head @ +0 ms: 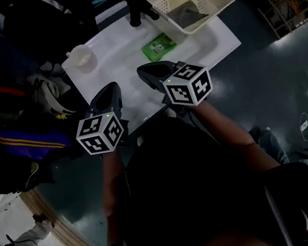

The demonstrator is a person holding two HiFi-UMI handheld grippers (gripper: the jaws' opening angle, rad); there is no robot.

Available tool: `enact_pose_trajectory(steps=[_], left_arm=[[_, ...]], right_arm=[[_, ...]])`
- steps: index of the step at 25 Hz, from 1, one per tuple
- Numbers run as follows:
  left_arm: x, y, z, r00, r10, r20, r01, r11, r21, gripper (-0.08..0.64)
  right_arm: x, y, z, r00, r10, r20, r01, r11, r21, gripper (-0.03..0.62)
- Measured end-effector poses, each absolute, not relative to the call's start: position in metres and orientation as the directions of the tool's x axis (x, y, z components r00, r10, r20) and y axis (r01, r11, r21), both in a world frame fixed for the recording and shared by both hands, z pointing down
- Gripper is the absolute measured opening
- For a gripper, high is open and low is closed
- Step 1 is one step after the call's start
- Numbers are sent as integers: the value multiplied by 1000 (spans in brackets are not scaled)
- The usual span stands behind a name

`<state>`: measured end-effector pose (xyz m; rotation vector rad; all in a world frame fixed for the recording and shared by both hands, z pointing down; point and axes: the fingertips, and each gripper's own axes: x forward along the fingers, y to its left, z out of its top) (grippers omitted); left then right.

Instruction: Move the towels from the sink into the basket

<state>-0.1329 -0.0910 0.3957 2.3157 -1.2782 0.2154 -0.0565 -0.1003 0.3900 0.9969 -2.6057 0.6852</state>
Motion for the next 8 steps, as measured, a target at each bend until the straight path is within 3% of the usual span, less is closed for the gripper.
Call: enact_pose_trajectory(steps=[8], left_arm=[[-132, -91, 402, 547, -751, 370, -831, -433, 350, 8]], right_arm=[[-60, -99, 394, -740, -533, 410, -666, 666, -337, -2]])
